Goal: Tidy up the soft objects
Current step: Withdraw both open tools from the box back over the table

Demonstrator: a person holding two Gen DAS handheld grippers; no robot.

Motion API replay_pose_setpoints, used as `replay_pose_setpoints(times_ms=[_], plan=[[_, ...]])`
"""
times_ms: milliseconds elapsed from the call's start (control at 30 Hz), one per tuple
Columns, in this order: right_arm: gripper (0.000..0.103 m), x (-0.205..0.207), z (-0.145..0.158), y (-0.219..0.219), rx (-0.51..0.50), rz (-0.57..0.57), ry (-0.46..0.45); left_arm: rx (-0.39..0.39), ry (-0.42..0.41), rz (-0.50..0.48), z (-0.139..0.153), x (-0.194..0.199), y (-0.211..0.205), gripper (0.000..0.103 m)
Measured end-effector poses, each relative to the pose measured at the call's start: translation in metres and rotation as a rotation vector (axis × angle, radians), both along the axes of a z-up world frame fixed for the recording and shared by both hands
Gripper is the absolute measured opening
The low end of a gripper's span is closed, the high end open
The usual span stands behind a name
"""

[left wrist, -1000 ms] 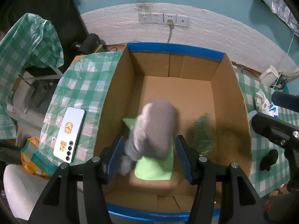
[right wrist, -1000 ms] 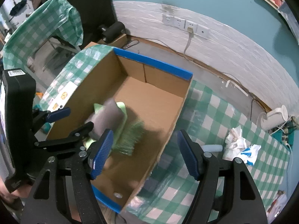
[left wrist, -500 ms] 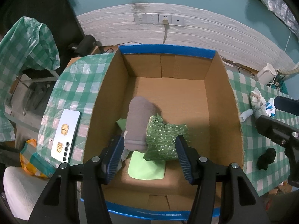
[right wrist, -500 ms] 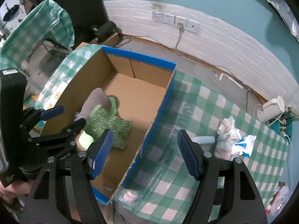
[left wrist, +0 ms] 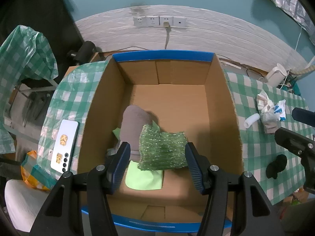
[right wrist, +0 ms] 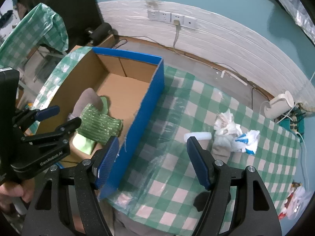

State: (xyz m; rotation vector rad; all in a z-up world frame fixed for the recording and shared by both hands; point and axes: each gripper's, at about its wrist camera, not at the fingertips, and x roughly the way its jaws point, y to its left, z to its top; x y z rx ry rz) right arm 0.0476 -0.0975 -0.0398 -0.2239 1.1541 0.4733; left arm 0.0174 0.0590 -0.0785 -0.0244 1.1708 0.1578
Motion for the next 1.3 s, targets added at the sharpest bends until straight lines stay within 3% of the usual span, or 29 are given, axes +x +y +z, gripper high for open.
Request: replay_pose_setpoints(times_ms=[833,967,1300], plan=[[0.074,-0.013,0.000,-0.071,-0.019,-0.087,-0.002,0.024,0.006,-0.114,0.001,0.005,-0.064,0.060],[0.074,-0.012,-0.004,-0.086,-0.023,-0.117,0.006,0.025,0.005,-0.126,0.001,0.006,-0.073,0.065],[0.074,-0.014,-0.013,-0.119,-0.027,-0.182,0.028,0.048,0.008,-0.187,-0.002,0.010,-0.103,0.066]])
